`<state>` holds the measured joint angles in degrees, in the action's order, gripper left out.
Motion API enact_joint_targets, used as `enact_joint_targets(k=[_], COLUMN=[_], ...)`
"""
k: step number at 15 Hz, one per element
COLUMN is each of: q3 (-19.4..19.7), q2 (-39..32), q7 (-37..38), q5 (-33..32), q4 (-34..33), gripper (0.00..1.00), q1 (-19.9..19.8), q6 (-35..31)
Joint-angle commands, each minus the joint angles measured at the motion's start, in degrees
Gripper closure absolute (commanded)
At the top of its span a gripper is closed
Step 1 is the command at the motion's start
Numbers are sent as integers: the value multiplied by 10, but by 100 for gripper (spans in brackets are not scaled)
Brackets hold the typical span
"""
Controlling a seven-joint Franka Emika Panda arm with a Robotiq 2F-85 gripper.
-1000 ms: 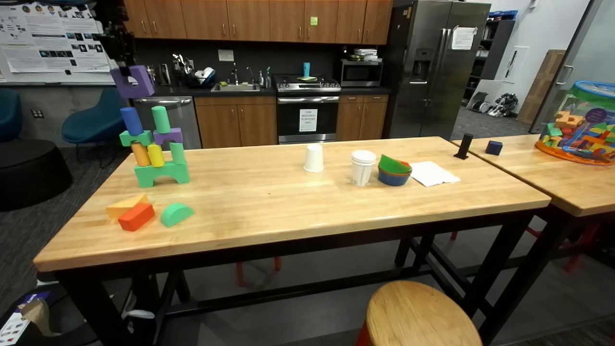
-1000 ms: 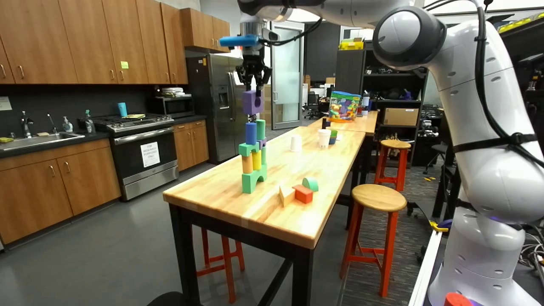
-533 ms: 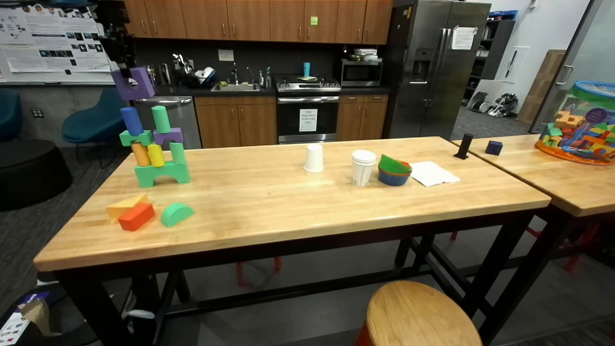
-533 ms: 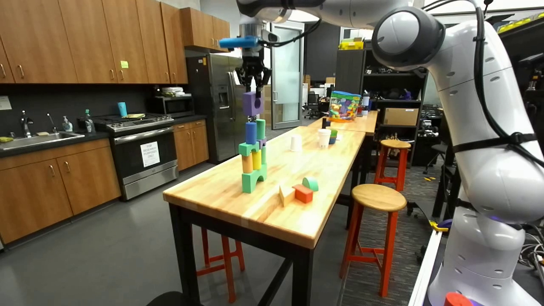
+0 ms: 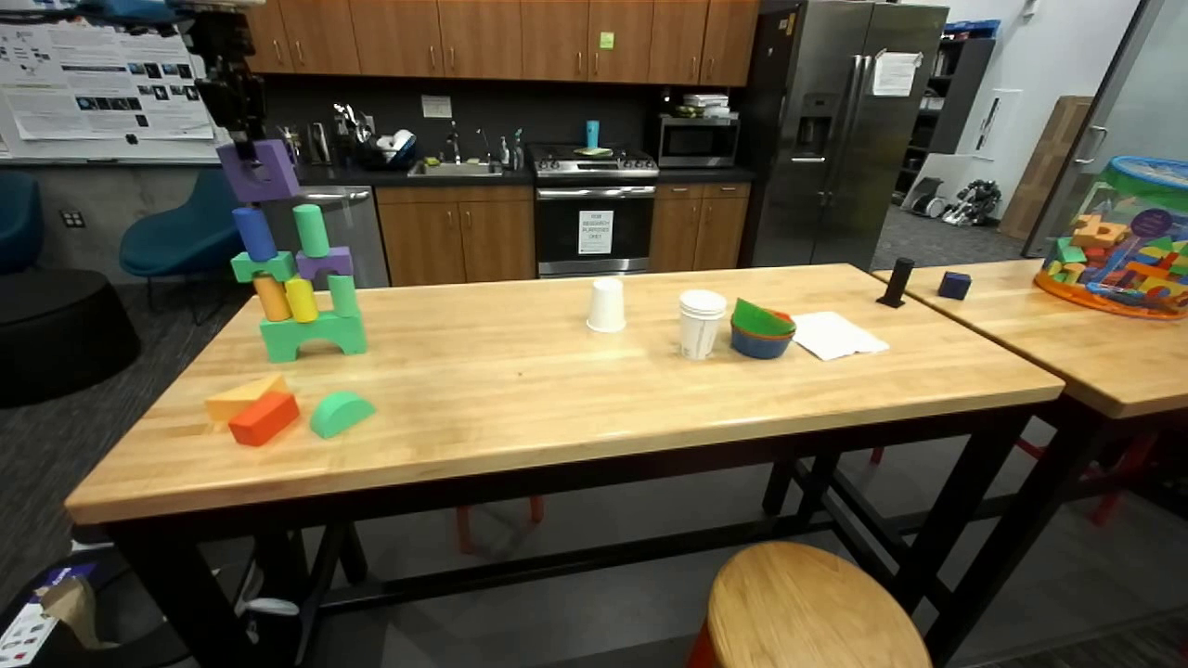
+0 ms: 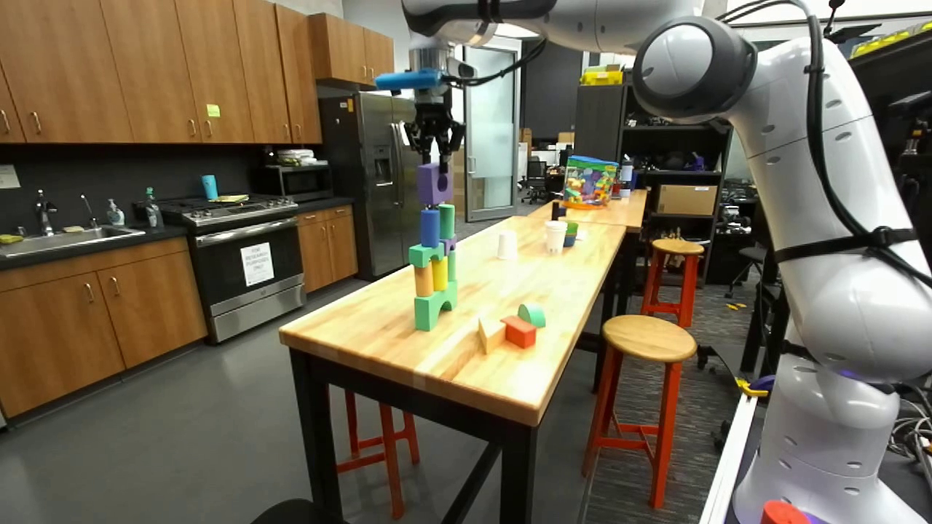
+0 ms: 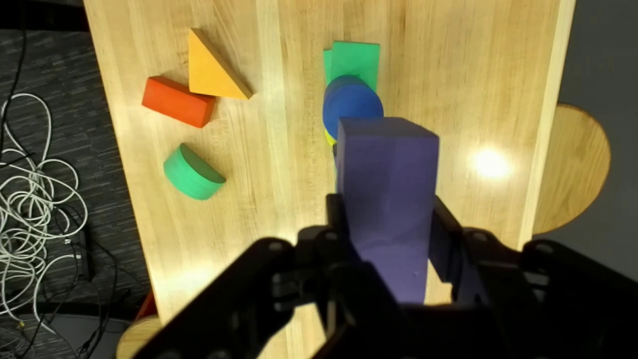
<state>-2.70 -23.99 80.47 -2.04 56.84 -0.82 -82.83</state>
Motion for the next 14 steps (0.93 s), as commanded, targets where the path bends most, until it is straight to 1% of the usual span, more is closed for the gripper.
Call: enact_joint_targets(k=[1,8,14], q3=[-3,-6,-8], q2=[-11,-22,-26], q7=[-9,-10,-10], q5=[10,15,45], q4=[-20,-32,-38], gripper=[85,85,85], q1=[-4,-5,-10], q6=[19,17,11])
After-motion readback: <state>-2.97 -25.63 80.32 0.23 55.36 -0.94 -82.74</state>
